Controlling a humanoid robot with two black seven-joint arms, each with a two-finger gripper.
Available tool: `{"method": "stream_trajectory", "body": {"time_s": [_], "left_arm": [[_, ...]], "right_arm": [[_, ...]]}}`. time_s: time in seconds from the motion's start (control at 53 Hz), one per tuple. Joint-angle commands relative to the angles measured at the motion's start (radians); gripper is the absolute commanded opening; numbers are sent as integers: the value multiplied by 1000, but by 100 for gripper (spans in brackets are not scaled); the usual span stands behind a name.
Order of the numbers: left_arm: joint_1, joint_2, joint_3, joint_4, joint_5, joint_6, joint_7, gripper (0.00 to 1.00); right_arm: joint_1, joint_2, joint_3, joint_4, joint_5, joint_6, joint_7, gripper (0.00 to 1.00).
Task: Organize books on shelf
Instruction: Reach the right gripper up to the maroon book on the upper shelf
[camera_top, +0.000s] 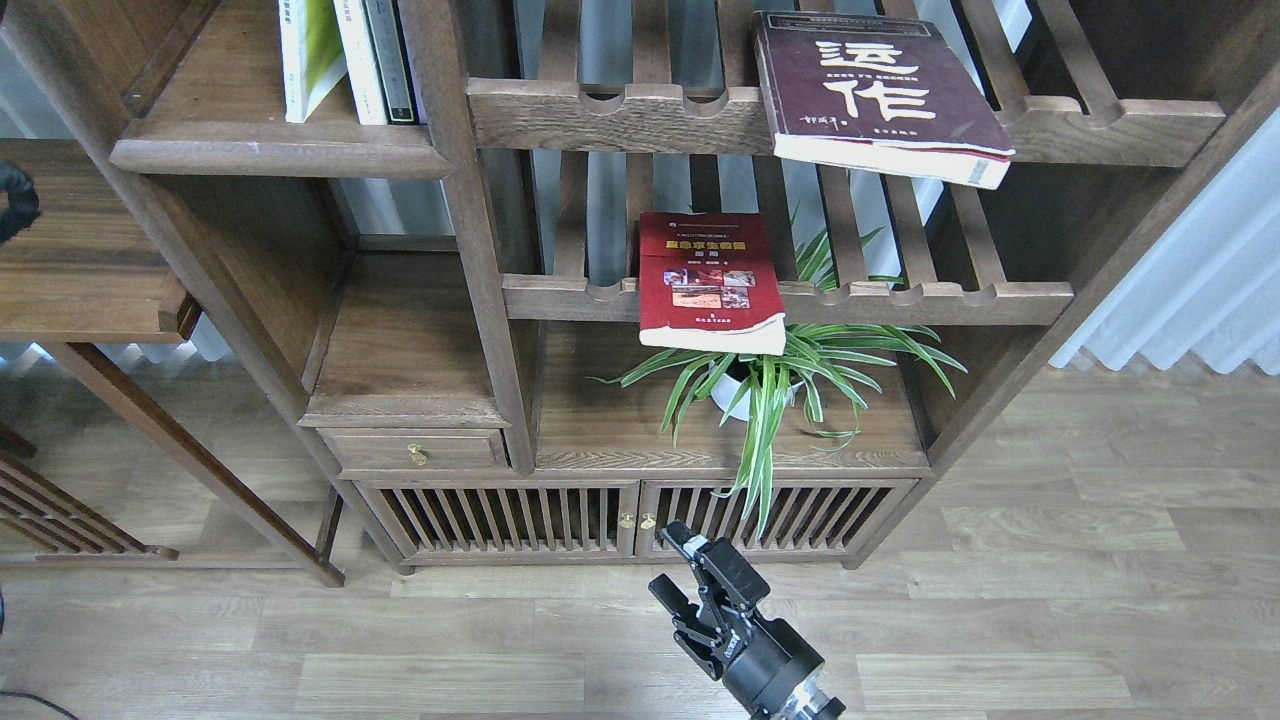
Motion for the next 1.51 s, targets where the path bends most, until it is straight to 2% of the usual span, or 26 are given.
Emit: {"method": "stream_trajectory", "body": {"time_s": [0.0, 0.226, 0.302, 0.321, 0.415, 0.528, 0.641, 1.0, 1.056, 1.188, 1.32, 1.49], "left_arm": [[87, -1, -59, -42, -13, 0, 2, 100], [108, -11, -64, -111, -77, 0, 2, 100], [165, -10, -62, -149, -77, 0, 3, 100], [215, -11, -61, -169, -79, 0, 3, 100], [315, -13, -45, -180, -79, 0, 3, 100], [380, -36, -39, -180, -77, 0, 3, 100], [461, -38, -48, -175, -77, 0, 2, 100], [498, -44, -56, -169, -80, 0, 2, 100], [500, -45, -54, -169, -80, 0, 2, 100], [515, -47, -59, -168, -80, 0, 2, 100], [524, -47, -64, -166, -80, 0, 2, 100], [524, -47, -62, -165, -80, 0, 2, 100]], "right_arm": [[-25, 0, -6, 60, -3, 0, -2, 98], [-27, 0, 3, 73, -9, 0, -2, 98], [-31, 0, 4, 100, -10, 0, -2, 98], [-33, 0, 7, 120, -12, 0, -2, 98], [-22, 0, 21, 132, -12, 0, -2, 98], [-14, 0, 37, 169, -12, 0, -2, 97], [-20, -18, 57, 273, -12, 0, -2, 97], [36, -84, 198, 401, -10, 0, 0, 96], [64, -84, 216, 413, -10, 0, 11, 96], [124, -83, 270, 419, -9, 0, 67, 96], [159, -91, 302, 419, -9, -10, 71, 96], [208, -100, 331, 418, -10, -108, 78, 96]]}}
